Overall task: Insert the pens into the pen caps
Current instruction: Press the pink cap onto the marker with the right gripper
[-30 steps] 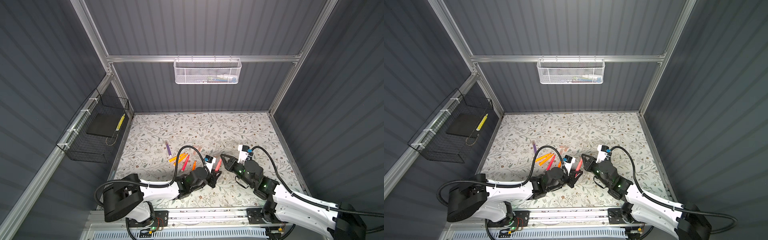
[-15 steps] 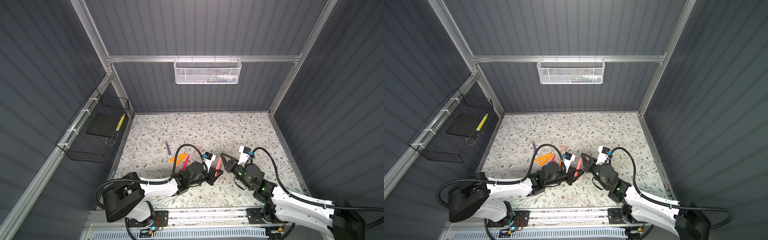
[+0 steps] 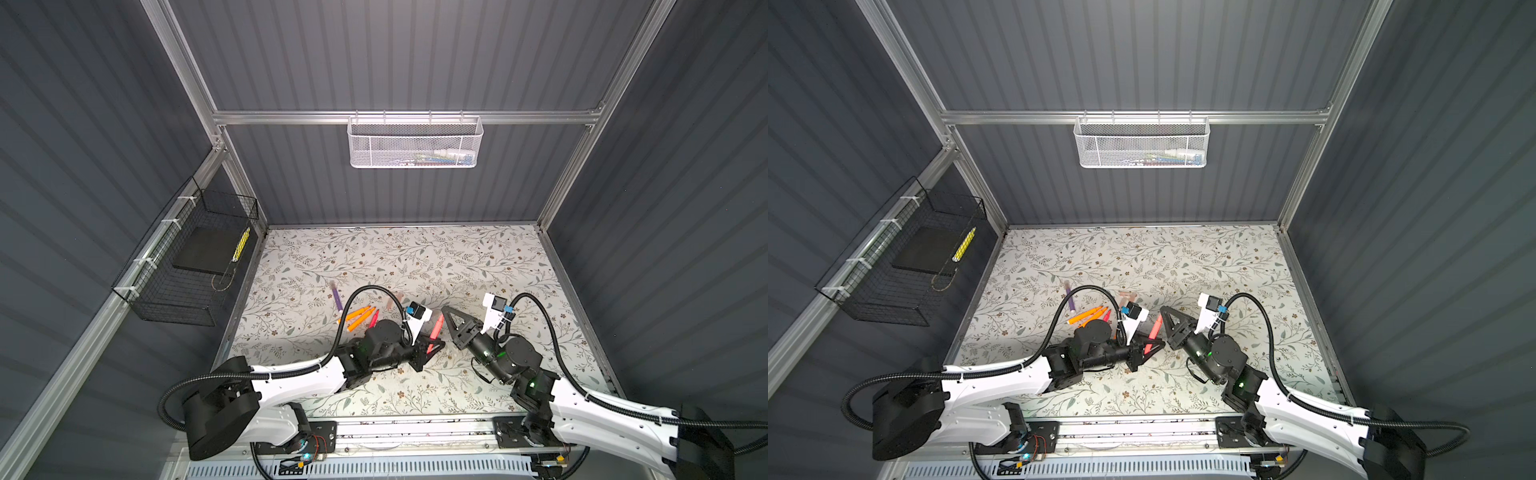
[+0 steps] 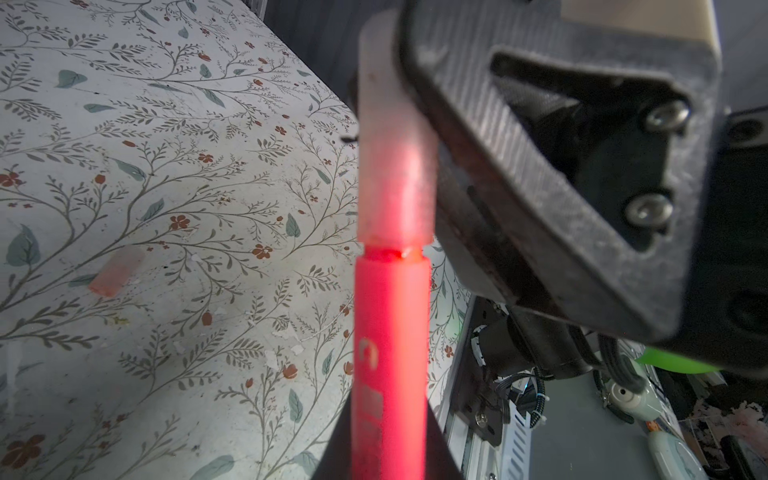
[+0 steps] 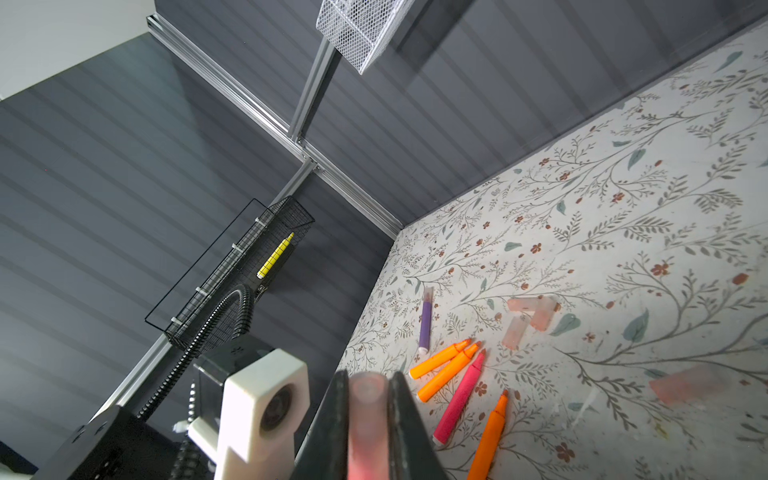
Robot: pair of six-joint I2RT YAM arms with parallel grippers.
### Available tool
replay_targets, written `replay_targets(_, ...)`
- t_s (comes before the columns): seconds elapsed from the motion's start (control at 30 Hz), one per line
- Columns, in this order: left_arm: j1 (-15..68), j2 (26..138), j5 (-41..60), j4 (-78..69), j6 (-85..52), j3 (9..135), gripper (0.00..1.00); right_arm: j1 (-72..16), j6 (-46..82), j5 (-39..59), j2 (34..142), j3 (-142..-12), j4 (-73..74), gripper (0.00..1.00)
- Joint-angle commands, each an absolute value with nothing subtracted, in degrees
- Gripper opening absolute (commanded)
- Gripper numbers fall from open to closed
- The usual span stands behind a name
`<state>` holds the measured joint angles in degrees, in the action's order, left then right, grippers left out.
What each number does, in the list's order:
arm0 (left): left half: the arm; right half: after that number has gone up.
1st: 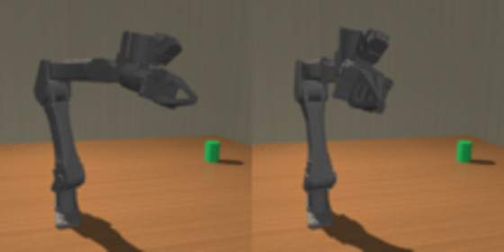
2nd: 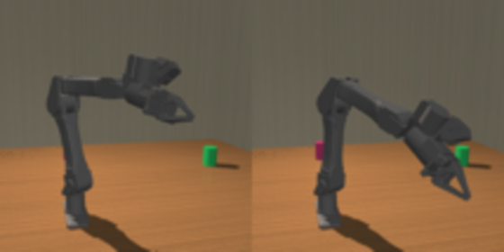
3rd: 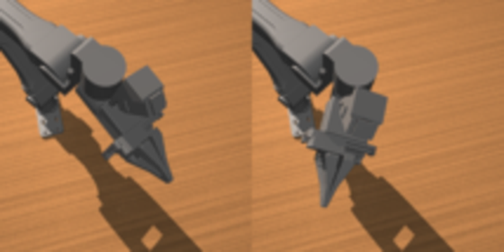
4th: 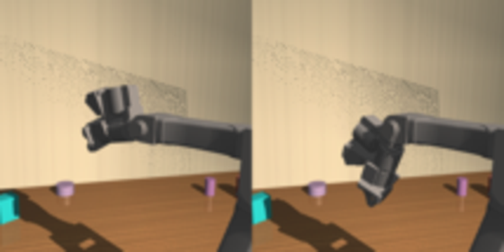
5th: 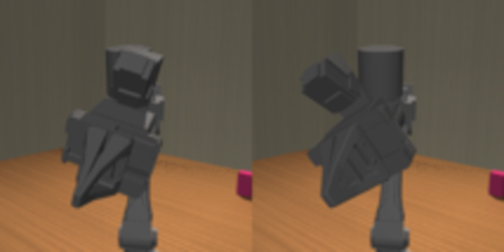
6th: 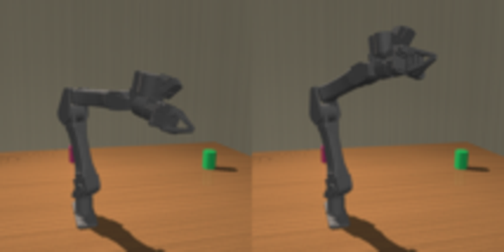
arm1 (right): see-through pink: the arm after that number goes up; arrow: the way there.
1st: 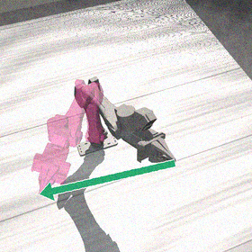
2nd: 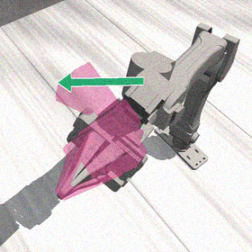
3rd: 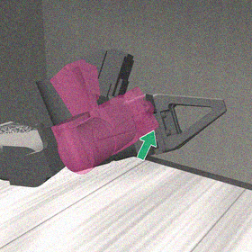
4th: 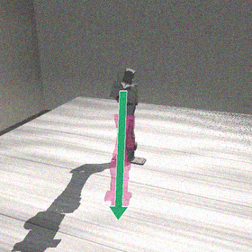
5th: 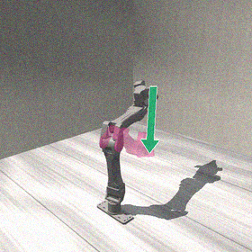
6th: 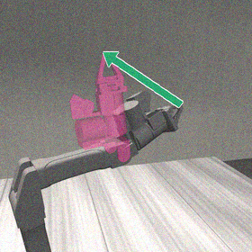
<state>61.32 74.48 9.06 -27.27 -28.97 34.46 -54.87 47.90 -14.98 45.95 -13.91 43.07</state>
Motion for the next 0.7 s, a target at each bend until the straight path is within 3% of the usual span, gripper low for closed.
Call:
replay_targets(0.0,58.98,72.67,1.99,-29.32,-27.98,38.14,0.00,-58.01,43.77,-2.64,47.00,-9.79,47.92,0.00)
replay_targets(0.17,58.97,71.18,6.05,-29.45,-26.91,38.43,0.00,-58.01,42.12,2.09,49.32,-8.27,56.13,0.00)
replay_targets(0.43,58.89,68.06,7.98,-29.64,-25.82,36.87,0.00,-58.01,40.72,3.38,49.17,-6.50,61.56,0.08)
replay_targets(0.67,58.90,67.50,7.80,-28.35,-24.46,36.82,0.00,-58.00,39.83,1.03,44.95,-6.13,58.56,0.37)
